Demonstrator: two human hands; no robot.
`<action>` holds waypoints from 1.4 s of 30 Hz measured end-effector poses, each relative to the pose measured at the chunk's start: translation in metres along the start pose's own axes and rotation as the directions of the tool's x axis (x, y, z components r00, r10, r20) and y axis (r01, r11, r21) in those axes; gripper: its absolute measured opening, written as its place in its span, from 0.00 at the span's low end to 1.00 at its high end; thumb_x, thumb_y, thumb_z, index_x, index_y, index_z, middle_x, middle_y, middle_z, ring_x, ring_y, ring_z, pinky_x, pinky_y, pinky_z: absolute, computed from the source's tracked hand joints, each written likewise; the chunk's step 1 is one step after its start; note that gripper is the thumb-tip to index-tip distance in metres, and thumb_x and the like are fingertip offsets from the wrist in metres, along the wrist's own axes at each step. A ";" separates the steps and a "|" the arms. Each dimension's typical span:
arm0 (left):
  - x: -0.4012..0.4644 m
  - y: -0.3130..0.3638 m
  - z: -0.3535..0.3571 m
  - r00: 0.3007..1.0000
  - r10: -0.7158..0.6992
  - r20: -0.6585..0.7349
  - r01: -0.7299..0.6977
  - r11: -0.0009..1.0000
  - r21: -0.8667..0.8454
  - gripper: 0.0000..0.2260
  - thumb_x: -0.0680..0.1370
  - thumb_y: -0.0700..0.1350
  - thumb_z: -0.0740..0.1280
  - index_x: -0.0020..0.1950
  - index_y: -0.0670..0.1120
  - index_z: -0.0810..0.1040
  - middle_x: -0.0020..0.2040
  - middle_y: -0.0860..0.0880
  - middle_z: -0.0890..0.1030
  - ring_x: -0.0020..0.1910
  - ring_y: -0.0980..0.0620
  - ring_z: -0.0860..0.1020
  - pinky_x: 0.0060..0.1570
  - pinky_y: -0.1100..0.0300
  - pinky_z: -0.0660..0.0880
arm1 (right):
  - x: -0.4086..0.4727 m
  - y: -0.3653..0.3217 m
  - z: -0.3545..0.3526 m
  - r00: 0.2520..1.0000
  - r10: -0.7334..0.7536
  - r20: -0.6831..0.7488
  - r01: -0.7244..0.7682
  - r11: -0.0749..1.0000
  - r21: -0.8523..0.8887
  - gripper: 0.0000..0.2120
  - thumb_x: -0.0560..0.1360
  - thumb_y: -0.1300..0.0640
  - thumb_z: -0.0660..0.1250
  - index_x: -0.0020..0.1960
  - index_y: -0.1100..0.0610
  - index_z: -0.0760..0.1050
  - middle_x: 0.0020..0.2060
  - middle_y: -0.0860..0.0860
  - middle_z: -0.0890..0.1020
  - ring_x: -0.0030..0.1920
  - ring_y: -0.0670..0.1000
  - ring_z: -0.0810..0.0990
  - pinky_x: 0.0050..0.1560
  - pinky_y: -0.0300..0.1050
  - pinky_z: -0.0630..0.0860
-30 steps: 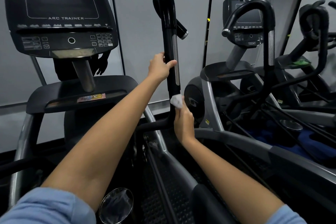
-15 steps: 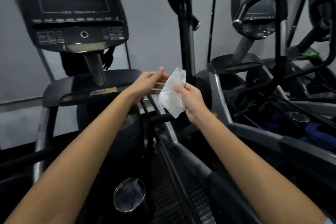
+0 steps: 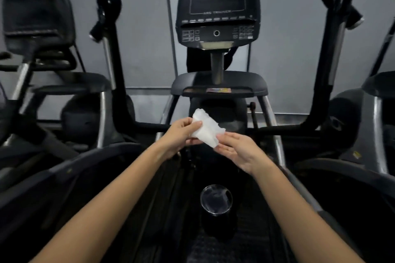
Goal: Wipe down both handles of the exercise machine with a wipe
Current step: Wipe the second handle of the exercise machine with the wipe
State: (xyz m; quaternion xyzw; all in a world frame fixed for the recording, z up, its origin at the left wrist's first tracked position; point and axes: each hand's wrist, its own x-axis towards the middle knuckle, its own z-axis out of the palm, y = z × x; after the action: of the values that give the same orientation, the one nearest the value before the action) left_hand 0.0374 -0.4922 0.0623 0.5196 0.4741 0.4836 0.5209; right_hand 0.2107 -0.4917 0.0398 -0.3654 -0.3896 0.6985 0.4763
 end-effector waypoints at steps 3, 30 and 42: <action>-0.032 -0.010 -0.030 0.994 -0.006 -0.108 0.005 1.000 -0.012 0.05 0.80 0.41 0.62 0.49 0.42 0.76 0.46 0.46 0.81 0.42 0.54 0.82 0.38 0.64 0.80 | 0.001 0.022 0.030 0.998 0.055 -0.017 -0.053 0.996 0.071 0.10 0.75 0.68 0.65 0.55 0.65 0.74 0.45 0.58 0.81 0.42 0.53 0.81 0.43 0.46 0.80; -0.088 0.028 -0.224 0.961 0.251 -0.114 -0.244 0.967 0.073 0.14 0.74 0.54 0.69 0.53 0.46 0.77 0.41 0.52 0.82 0.38 0.54 0.80 0.36 0.64 0.76 | 0.049 0.008 0.255 0.741 -0.215 0.637 0.641 0.510 -0.573 0.06 0.74 0.58 0.68 0.42 0.61 0.77 0.32 0.46 0.78 0.33 0.40 0.74 0.37 0.30 0.70; -0.058 0.007 -0.256 0.987 0.084 0.135 -0.097 0.991 0.089 0.14 0.72 0.47 0.69 0.54 0.42 0.80 0.48 0.46 0.84 0.47 0.49 0.82 0.48 0.58 0.79 | 0.092 0.010 0.272 0.938 0.096 0.334 0.240 0.516 -0.822 0.09 0.75 0.61 0.67 0.54 0.62 0.76 0.45 0.54 0.82 0.42 0.49 0.82 0.44 0.41 0.80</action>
State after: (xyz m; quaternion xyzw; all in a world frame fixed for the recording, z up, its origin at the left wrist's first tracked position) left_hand -0.2231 -0.5292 0.0665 0.5953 0.4373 0.4487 0.5030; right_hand -0.0584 -0.4600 0.1351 -0.4091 -0.7718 0.4480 0.1902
